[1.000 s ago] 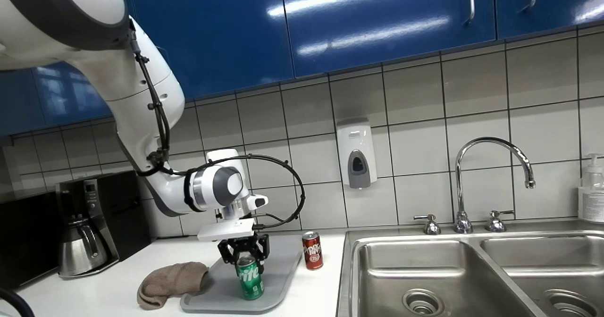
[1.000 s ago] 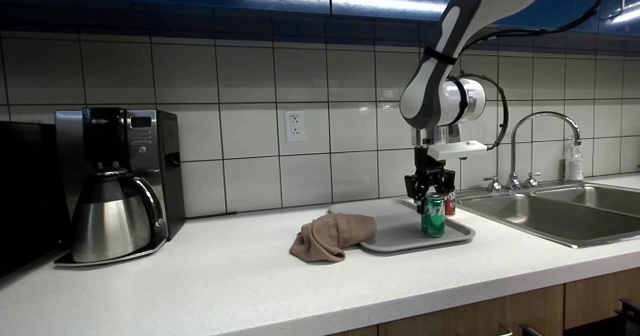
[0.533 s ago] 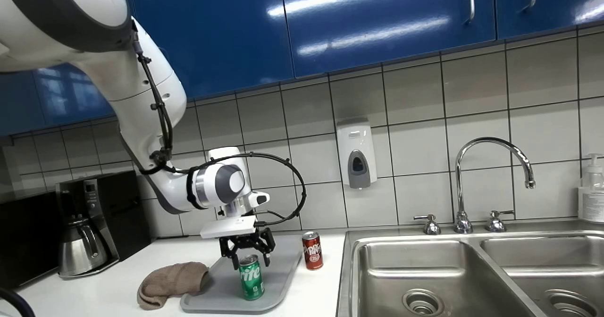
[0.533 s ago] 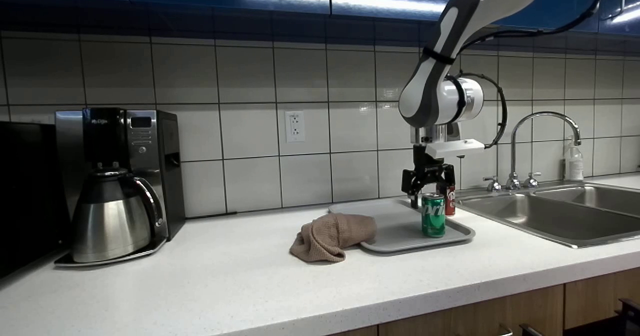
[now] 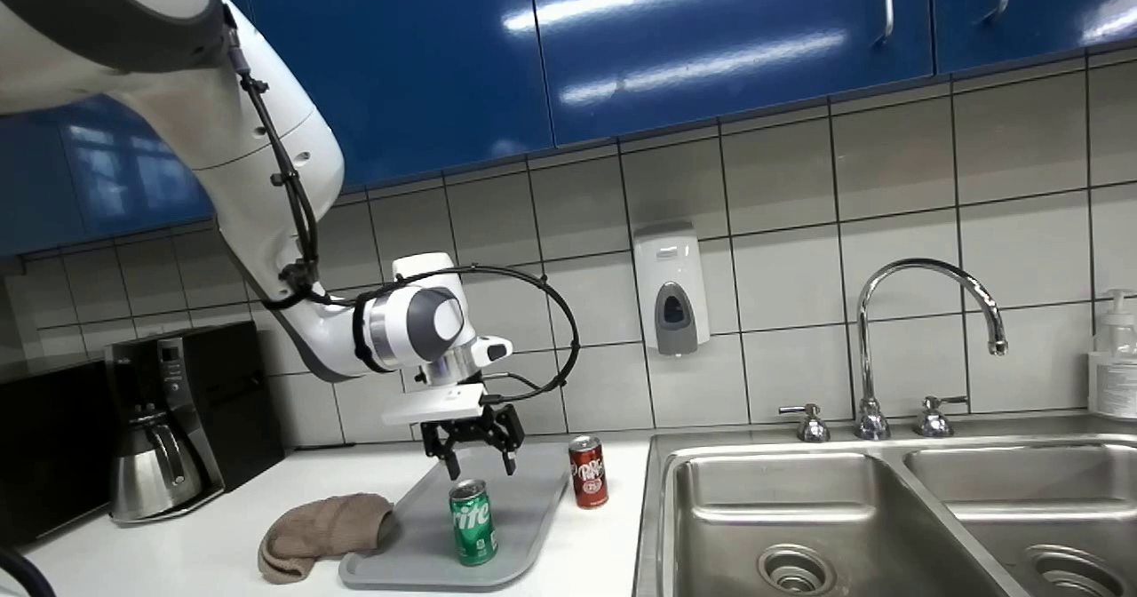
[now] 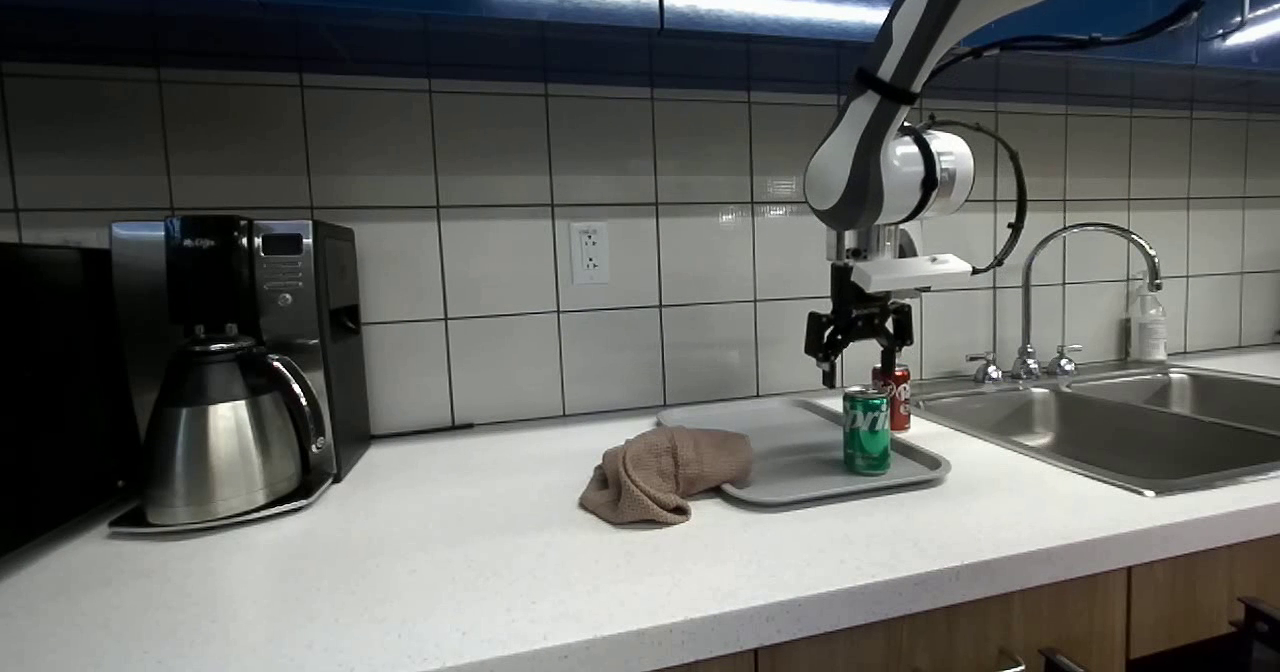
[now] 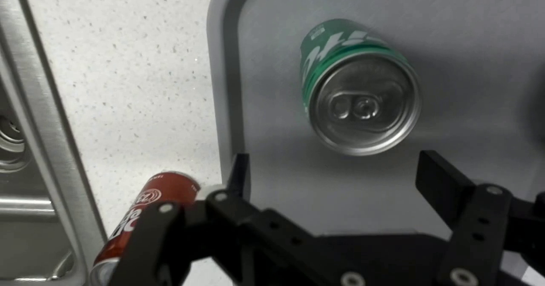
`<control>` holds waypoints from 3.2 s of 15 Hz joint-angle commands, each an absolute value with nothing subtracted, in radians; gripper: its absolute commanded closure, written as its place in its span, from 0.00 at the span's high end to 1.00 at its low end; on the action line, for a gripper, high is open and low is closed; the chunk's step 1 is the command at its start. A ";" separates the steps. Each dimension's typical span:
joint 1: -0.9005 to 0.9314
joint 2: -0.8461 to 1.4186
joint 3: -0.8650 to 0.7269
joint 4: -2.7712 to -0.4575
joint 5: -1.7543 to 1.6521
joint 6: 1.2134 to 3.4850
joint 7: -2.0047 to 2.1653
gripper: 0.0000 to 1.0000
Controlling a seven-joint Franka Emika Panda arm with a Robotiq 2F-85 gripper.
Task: Put the cans on the tray
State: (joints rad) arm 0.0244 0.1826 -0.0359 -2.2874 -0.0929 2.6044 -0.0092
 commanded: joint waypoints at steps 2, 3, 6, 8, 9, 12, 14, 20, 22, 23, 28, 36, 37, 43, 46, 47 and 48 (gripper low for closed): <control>0.024 0.097 -0.050 -2.323 -0.152 2.608 0.063 1.00; 0.022 0.085 -0.053 -2.329 -0.161 2.610 0.074 1.00; 0.011 0.044 -0.068 -2.351 -0.191 2.611 0.112 1.00; 0.002 0.027 -0.080 -2.362 -0.222 2.608 0.144 1.00; -0.004 0.023 -0.085 -2.366 -0.231 2.605 0.154 1.00; -0.025 0.028 -0.103 -2.366 -0.259 2.606 0.188 1.00; -0.038 0.041 -0.114 -2.358 -0.273 2.612 0.208 1.00; -0.057 0.060 -0.123 -2.347 -0.236 2.605 0.184 1.00; -0.059 0.062 -0.124 -2.347 -0.236 2.605 0.187 1.00; -0.058 0.062 -0.124 -2.347 -0.236 2.605 0.188 1.00; -0.058 0.063 -0.124 -2.347 -0.236 2.605 0.189 1.00; -0.035 0.119 -0.137 -2.315 -0.368 2.611 0.361 1.00; -0.035 0.130 -0.140 -2.306 -0.383 2.608 0.380 1.00; -0.040 0.229 -0.165 -2.227 -0.365 2.609 0.389 1.00; -0.053 0.287 -0.155 -2.179 -0.287 2.618 0.317 1.00; -0.058 0.302 -0.148 -2.166 -0.253 2.621 0.292 1.00; -0.067 0.318 -0.136 -2.151 -0.203 2.625 0.252 1.00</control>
